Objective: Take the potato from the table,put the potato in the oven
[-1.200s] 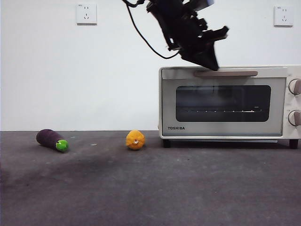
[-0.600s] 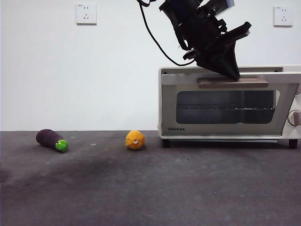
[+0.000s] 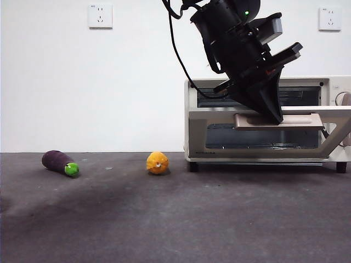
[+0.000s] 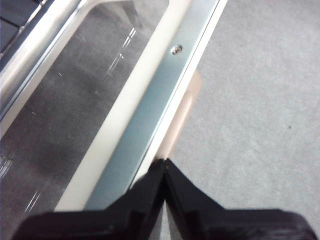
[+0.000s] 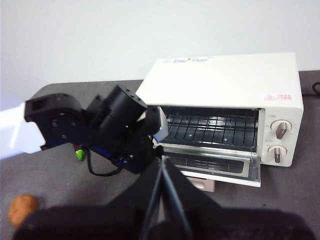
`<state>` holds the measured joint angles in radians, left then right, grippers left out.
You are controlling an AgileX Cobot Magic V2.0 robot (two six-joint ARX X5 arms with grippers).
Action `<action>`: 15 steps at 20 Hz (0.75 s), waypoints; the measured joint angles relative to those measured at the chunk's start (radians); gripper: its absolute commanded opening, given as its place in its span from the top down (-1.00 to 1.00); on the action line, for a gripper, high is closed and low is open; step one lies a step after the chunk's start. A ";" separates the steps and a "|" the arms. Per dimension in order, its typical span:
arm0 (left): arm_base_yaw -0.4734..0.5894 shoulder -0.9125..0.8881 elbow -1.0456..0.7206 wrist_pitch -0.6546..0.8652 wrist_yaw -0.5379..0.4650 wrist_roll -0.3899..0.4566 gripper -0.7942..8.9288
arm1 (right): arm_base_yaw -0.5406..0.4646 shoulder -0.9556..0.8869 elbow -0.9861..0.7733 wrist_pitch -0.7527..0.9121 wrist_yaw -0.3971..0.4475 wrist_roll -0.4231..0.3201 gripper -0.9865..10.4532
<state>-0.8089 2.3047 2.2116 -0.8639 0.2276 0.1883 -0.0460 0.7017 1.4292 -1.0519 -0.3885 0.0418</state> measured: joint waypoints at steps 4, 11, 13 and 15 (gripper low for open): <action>-0.010 0.003 -0.002 -0.033 -0.018 -0.018 0.85 | 0.000 0.000 0.041 -0.045 0.014 -0.005 0.83; -0.021 0.010 -0.015 -0.049 -0.033 -0.045 0.85 | 0.000 0.001 0.052 -0.079 0.052 -0.013 0.83; -0.023 0.021 -0.015 -0.058 -0.033 -0.058 0.85 | 0.000 0.001 0.053 -0.085 0.052 -0.013 0.83; -0.028 0.051 -0.015 -0.092 -0.028 -0.068 0.85 | 0.005 0.002 0.053 -0.085 0.052 -0.013 0.83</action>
<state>-0.8368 2.3554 2.1967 -0.9558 0.1997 0.1207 -0.0414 0.7032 1.4818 -1.1370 -0.3363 0.0284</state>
